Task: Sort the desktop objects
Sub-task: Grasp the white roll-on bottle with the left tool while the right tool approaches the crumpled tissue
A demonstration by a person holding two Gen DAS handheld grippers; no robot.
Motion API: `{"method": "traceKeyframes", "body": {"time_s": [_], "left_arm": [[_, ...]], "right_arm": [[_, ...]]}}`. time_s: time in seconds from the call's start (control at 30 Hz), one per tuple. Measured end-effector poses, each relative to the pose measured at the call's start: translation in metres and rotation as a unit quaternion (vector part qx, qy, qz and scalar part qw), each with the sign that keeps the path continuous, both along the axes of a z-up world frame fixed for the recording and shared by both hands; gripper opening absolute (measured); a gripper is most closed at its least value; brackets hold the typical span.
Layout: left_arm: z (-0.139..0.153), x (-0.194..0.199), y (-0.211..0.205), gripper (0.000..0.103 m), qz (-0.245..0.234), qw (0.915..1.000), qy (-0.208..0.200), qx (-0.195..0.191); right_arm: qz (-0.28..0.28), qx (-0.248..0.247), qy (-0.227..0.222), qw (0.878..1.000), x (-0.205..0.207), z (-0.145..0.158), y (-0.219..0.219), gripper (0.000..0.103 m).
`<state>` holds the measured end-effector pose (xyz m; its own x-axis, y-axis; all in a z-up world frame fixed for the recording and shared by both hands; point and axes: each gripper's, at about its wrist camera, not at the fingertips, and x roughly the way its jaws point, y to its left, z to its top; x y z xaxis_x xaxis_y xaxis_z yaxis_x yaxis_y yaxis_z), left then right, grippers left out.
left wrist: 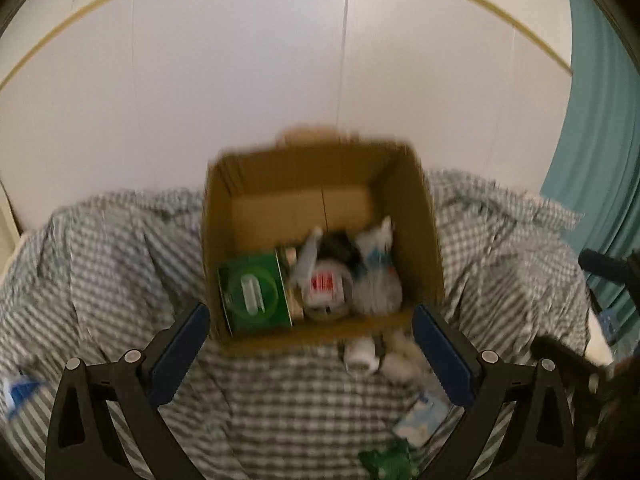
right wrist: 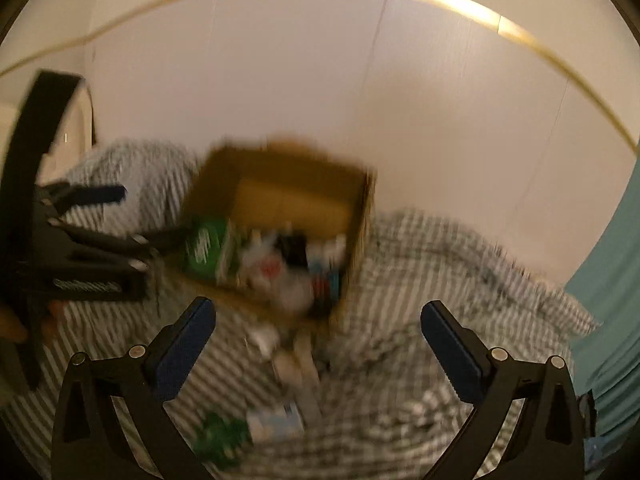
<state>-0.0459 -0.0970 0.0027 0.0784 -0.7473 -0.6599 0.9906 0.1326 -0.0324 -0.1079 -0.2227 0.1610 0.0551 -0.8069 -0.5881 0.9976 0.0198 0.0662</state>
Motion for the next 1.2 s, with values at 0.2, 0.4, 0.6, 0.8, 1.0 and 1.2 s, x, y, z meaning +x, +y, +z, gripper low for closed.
{"method": "traceKeyframes", "body": {"time_s": [0.2, 0.4, 0.6, 0.8, 1.0, 1.2], "left_arm": [[-0.09, -0.027, 0.004, 0.103, -0.028, 0.9947, -0.048, 0.086], [-0.114, -0.03, -0.014, 0.103, -0.01, 0.9927, -0.045, 0.112], [-0.139, -0.041, -0.043, 0.103, -0.004, 0.9932, -0.014, 0.116], [-0.164, -0.051, -0.068, 0.103, -0.004, 0.9929, -0.027, 0.116], [-0.174, -0.041, -0.085, 0.103, 0.034, 0.9951, 0.008, 0.093], [-0.191, -0.051, -0.101, 0.074, 0.021, 0.995, -0.01, 0.097]], "right_arm": [[0.017, 0.061, -0.063, 0.996, -0.04, -0.046, -0.014, 0.103], [0.039, 0.084, -0.049, 0.994, -0.059, -0.067, -0.04, 0.103], [0.044, 0.132, -0.077, 0.987, -0.067, -0.095, -0.057, 0.103], [0.053, 0.145, -0.114, 0.981, -0.066, -0.11, -0.071, 0.103], [0.075, 0.167, -0.103, 0.978, -0.052, -0.125, -0.081, 0.103], [0.082, 0.176, -0.096, 0.976, -0.042, -0.134, -0.088, 0.103]]}}
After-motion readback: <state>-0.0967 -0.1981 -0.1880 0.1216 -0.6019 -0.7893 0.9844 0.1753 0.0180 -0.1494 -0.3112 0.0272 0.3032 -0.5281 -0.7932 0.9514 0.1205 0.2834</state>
